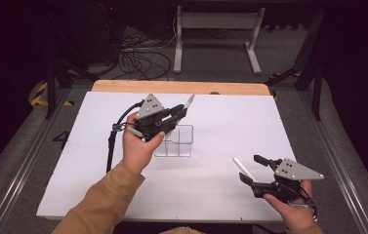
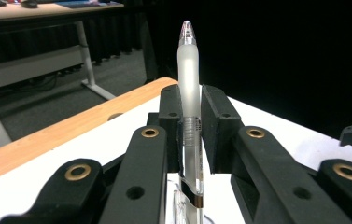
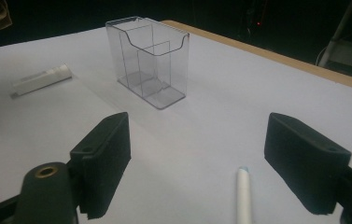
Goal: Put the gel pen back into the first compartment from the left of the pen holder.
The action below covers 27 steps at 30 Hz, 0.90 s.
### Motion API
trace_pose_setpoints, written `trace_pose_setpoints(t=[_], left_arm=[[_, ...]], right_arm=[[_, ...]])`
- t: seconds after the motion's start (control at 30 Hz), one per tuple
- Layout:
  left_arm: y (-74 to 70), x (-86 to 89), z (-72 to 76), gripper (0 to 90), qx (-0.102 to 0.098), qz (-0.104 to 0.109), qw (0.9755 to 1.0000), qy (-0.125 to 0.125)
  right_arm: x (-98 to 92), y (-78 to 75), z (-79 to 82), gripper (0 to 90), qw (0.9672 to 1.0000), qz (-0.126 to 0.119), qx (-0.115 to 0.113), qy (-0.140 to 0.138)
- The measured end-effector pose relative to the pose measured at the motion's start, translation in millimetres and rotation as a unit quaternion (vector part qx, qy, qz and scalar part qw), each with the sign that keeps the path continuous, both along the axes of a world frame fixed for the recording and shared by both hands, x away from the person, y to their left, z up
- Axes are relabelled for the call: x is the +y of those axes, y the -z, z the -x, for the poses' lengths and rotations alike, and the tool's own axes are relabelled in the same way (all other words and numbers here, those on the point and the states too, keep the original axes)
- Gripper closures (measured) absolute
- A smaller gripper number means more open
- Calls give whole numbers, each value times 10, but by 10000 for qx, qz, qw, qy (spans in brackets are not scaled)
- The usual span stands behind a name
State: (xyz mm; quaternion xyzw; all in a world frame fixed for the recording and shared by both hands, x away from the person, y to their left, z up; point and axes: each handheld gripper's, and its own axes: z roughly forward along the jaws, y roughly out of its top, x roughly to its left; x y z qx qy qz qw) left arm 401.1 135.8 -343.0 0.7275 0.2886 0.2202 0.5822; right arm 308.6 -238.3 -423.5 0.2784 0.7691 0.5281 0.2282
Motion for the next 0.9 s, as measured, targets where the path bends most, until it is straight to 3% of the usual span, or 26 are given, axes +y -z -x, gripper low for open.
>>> trace_pose_setpoints(t=[0.4, 0.63, 0.9], left_arm=[[51, 192, -123, 790, -15, 60, 9999, -155], [98, 313, -215, 790, -54, -66, 9996, -285], [145, 378, -279, 789, 55, 14, 9996, -279]], right_arm=[[5, 1, 0, 234, 10000, 5, 5, -9], [4, 4, -1, 234, 10000, 4, 18, -7], [12, 10, -4, 234, 10000, 34, 23, -13]])
